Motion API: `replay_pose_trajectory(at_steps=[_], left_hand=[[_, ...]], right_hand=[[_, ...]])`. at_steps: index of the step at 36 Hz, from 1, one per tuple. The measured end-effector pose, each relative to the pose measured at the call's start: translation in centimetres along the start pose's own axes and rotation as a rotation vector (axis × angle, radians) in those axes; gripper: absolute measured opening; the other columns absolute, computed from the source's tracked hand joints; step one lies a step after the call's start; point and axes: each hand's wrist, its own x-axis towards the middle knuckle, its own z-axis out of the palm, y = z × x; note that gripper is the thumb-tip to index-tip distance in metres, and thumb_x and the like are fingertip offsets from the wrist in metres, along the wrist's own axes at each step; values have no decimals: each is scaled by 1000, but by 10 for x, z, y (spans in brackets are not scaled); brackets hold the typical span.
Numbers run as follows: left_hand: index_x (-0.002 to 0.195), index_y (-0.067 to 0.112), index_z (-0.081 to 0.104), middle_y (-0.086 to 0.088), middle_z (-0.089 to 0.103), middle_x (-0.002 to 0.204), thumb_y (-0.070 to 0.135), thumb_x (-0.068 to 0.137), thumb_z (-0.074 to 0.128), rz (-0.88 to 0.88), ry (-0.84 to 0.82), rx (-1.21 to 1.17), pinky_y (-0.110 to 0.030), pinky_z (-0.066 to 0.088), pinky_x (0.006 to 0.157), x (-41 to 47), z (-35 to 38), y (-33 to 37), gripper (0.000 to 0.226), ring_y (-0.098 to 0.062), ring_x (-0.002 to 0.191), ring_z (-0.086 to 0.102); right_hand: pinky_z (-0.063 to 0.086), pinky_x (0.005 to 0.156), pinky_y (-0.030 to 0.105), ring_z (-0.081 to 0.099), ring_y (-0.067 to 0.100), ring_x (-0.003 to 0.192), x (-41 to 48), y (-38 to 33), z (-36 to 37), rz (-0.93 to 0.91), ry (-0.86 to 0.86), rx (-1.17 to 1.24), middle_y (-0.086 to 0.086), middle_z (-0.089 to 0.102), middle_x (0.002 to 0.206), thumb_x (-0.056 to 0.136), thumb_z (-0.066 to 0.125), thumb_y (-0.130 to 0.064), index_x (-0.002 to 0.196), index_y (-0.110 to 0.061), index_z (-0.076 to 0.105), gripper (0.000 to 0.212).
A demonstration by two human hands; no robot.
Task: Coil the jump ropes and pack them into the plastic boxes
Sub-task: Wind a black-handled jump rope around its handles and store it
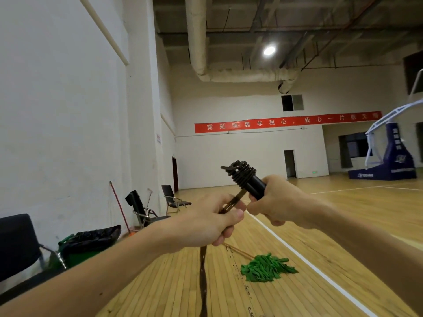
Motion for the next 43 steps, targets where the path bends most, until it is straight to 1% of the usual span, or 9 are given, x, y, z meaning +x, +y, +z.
replay_pose_trajectory(at_steps=[6,10,14,16,20,28,33,38,43], left_hand=[[118,21,58,7,58,81,32,103,52,150,246,787,-34,56,74,-7,-4,12,20,-9,70,60],[109,17,55,7,39,74,13,105,45,269,350,1158,-23,39,59,-5,-11,14,11,-12,69,48],[124,17,53,2,53,89,19,106,46,359,331,1208,-25,46,70,-6,-17,16,20,-15,77,54],[130,20,48,6,51,87,26,105,49,428,318,1158,-18,40,62,-8,-20,16,26,-10,70,50],[104,17,61,5,63,83,22,91,71,589,156,1208,-12,32,53,-6,-28,16,17,-10,64,54],[89,20,72,15,55,83,34,90,70,488,-12,914,-19,42,69,4,-39,22,15,3,79,52],[84,22,74,16,65,76,31,83,77,376,-168,546,-15,44,69,1,-41,23,10,-3,77,61],[89,11,76,5,67,71,21,84,72,315,-301,204,-21,45,60,0,-41,15,12,-9,62,58],[86,16,73,6,66,68,27,83,65,251,-356,-83,-15,46,57,0,-39,6,14,-5,60,60]], right_hand=[[36,46,29,36,16,48,8,-3,8,14,29,-127,7,42,66,91,67,-2,90,-4,53,14],[39,42,25,40,15,46,12,-6,12,26,50,-225,5,47,65,94,66,-8,99,0,57,13],[39,41,24,40,14,44,13,-9,15,121,-30,-324,4,47,64,94,65,-9,106,-4,59,14],[37,41,23,37,12,40,11,-10,16,196,-126,-361,2,44,58,94,65,-10,105,-6,60,12],[33,42,22,31,13,40,1,-9,18,262,-295,-398,0,38,53,96,66,-14,90,-9,55,14],[39,44,23,37,15,44,-13,-23,19,198,-514,-625,1,41,55,95,69,-32,84,-8,55,30],[38,41,21,37,13,39,-25,-28,21,135,-658,-683,-4,40,47,96,67,-34,75,-10,52,35],[36,39,20,36,11,40,-39,-26,19,57,-762,-537,-3,39,49,97,65,-30,76,-10,51,33],[33,39,20,33,12,41,-45,-26,16,-17,-798,-327,-1,38,52,96,66,-25,90,-2,54,26]])
